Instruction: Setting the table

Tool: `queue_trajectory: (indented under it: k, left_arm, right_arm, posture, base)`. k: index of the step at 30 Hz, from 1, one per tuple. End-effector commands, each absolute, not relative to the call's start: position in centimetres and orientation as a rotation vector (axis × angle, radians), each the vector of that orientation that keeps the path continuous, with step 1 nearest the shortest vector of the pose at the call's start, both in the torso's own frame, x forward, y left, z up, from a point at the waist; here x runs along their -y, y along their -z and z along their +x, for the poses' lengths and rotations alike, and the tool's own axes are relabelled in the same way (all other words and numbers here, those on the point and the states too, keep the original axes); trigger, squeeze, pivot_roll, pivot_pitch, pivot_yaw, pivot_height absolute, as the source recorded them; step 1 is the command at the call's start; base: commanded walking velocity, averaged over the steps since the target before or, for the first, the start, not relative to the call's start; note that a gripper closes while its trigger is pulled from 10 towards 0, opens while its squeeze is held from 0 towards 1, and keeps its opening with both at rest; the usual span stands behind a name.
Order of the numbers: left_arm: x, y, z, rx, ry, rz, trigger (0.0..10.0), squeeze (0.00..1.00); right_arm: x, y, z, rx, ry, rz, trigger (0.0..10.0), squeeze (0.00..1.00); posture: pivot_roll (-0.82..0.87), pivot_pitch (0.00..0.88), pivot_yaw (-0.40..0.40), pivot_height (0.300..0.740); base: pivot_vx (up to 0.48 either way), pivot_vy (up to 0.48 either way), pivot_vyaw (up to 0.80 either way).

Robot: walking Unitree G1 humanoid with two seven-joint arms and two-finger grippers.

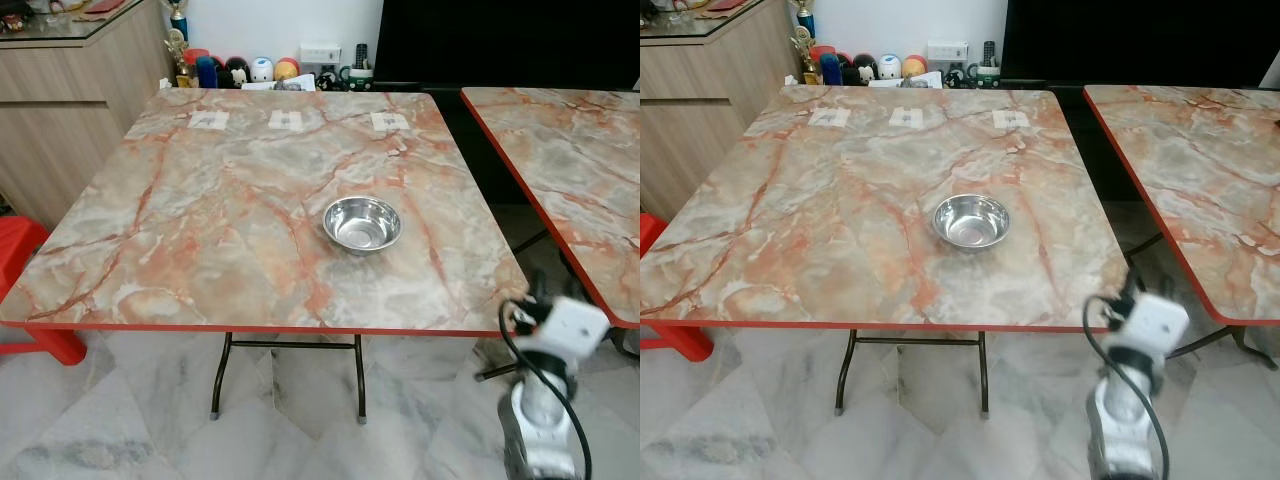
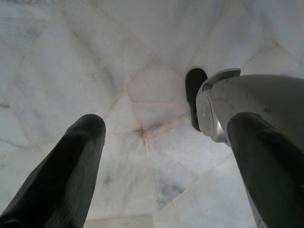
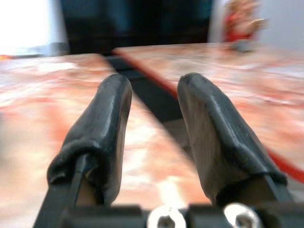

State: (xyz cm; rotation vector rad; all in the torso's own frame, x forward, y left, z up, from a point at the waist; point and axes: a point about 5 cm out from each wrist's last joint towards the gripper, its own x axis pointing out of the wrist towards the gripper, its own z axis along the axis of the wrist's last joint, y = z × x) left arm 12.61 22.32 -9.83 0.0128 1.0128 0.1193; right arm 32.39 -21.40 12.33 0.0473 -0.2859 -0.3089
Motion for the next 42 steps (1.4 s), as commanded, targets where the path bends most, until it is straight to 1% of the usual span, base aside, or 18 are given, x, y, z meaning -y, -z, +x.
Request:
queue_trajectory:
  k: [1, 3, 4, 5, 6, 7, 10, 18, 31, 42]
  left_arm:
    - [-22.2, 10.1, 11.8, -1.038, -0.119, 0.012, 10.0, 0.0]
    - [-22.3, 10.1, 11.8, -1.038, -0.119, 0.012, 10.0, 0.0]
    - [-22.3, 10.1, 11.8, -1.037, -0.12, 0.012, 10.0, 0.0]
    - [-22.3, 10.1, 11.8, -1.037, -0.12, 0.012, 10.0, 0.0]
    - [-22.4, 10.1, 11.8, -1.036, -0.121, 0.013, 10.0, 0.0]
    - [-22.5, 10.0, 11.8, -1.029, -0.127, 0.006, 10.0, 0.0]
    - [-22.7, 10.0, 11.7, -1.025, -0.134, -0.001, 10.0, 0.0]
    - [-23.3, 10.1, 11.0, -1.039, -0.142, 0.005, 10.0, 0.0]
    - [-23.5, 10.0, 11.0, -1.041, -0.14, 0.002, 10.0, 0.0]
    - [-23.4, 10.0, 11.0, -1.041, -0.14, -0.003, 10.0, 0.0]
  right_arm:
    - [20.6, -12.0, 32.7, 0.23, 0.228, 0.072, 10.0, 0.0]
    - [20.4, -12.3, 32.8, 0.229, 0.223, 0.072, 10.0, 0.0]
    - [19.8, -12.8, 33.2, 0.217, 0.184, 0.122, 10.0, 0.0]
    - [19.8, -12.8, 33.2, 0.217, 0.184, 0.122, 10.0, 0.0]
    - [19.0, -13.7, 33.7, 0.228, 0.136, 0.152, 10.0, 0.0]
    - [17.6, -15.1, 34.6, 0.247, 0.041, 0.157, 10.0, 0.0]
    - [17.0, -15.6, 34.8, 0.27, 0.014, 0.112, 10.0, 0.0]
    - [16.9, -16.4, 34.6, 0.28, 0.002, 0.144, 10.0, 0.0]
    - [16.3, -14.6, 33.2, 0.217, -0.025, 0.14, 10.0, 0.0]
    - [16.1, -14.8, 32.7, 0.217, -0.037, 0.121, 10.0, 0.0]
  posture:
    - [0.0, 0.086, -0.007, 0.74]
    - [0.01, 0.089, -0.001, 0.74]
    - [0.0, 0.091, 0.002, 0.74]
    - [0.0, 0.091, 0.002, 0.74]
    - [0.0, 0.09, 0.003, 0.74]
    - [0.01, 0.092, 0.004, 0.74]
    - [0.01, 0.092, 0.004, 0.74]
    - [0.01, 0.093, 0.004, 0.74]
    - [0.02, 0.088, -0.003, 0.74]
    - [0.01, 0.081, -0.007, 0.74]
  base:
    - [0.0, 0.0, 0.0]
    - [0.0, 0.0, 0.0]
    - [0.0, 0.0, 0.0]
    - [0.0, 0.0, 0.0]
    - [0.0, 0.0, 0.0]
    - [0.0, 0.0, 0.0]
    - [0.0, 0.0, 0.0]
    - [0.0, 0.0, 0.0]
    - [0.0, 0.0, 0.0]
    - [0.0, 0.0, 0.0]
